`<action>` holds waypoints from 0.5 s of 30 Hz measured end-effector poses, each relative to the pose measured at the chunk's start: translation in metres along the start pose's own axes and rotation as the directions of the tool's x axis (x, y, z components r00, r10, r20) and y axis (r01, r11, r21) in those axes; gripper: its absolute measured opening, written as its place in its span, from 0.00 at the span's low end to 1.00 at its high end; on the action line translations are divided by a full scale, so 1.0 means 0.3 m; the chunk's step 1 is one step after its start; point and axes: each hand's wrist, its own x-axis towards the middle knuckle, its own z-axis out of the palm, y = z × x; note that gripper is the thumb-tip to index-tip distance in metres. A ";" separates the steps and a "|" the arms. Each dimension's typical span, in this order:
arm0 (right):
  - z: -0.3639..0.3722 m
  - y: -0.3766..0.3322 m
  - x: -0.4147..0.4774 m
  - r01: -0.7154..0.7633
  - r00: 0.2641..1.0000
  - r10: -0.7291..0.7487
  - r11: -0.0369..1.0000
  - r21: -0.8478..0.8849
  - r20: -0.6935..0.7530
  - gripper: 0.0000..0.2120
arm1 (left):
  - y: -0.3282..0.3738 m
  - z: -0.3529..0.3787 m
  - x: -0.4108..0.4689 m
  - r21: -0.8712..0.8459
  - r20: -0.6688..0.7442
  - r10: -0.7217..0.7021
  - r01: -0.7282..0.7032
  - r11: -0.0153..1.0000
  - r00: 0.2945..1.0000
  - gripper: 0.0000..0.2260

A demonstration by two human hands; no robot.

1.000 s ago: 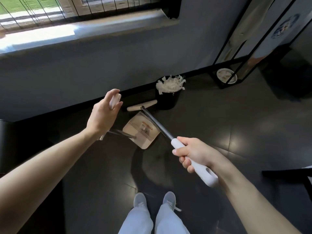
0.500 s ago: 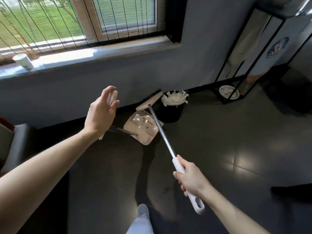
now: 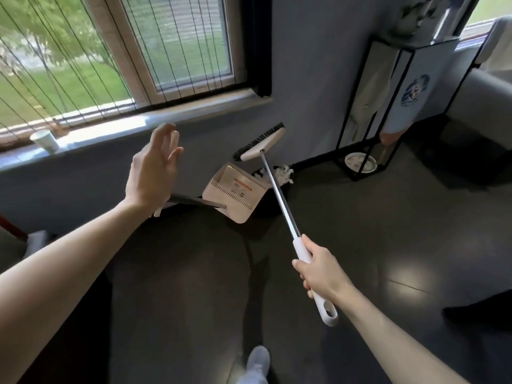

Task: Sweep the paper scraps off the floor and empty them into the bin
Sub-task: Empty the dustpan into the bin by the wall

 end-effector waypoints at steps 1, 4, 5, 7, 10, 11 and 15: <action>-0.013 0.004 0.001 0.003 1.000 -0.003 1.000 0.023 -0.014 0.33 | 0.017 0.004 0.024 0.003 0.003 0.029 -0.029 1.000 1.000 0.16; -0.048 0.004 0.012 0.010 0.999 -0.006 0.997 0.077 -0.052 0.33 | 0.067 0.031 0.120 0.043 0.017 0.116 -0.117 0.992 0.993 0.16; -0.057 0.004 0.013 0.010 0.998 -0.003 0.995 0.101 -0.065 0.33 | 0.086 0.048 0.155 0.052 0.033 0.160 -0.161 0.986 0.987 0.16; -0.074 0.004 0.017 0.013 0.995 0.000 0.992 0.129 -0.097 0.33 | 0.123 0.092 0.223 0.086 0.081 0.267 -0.273 0.958 0.960 0.16; -0.109 -0.008 0.031 0.005 0.989 0.020 0.986 0.164 -0.147 0.32 | 0.166 0.184 0.310 0.123 0.177 0.447 -0.470 0.874 0.877 0.18; -0.119 -0.012 0.037 0.005 0.986 0.026 0.983 0.183 -0.164 0.32 | 0.178 0.221 0.333 0.129 0.220 0.474 -0.507 0.852 0.853 0.19; -0.155 -0.022 0.056 -0.004 0.974 0.062 0.966 0.259 -0.216 0.32 | 0.190 0.393 0.399 0.241 0.443 0.454 -0.591 0.770 0.773 0.21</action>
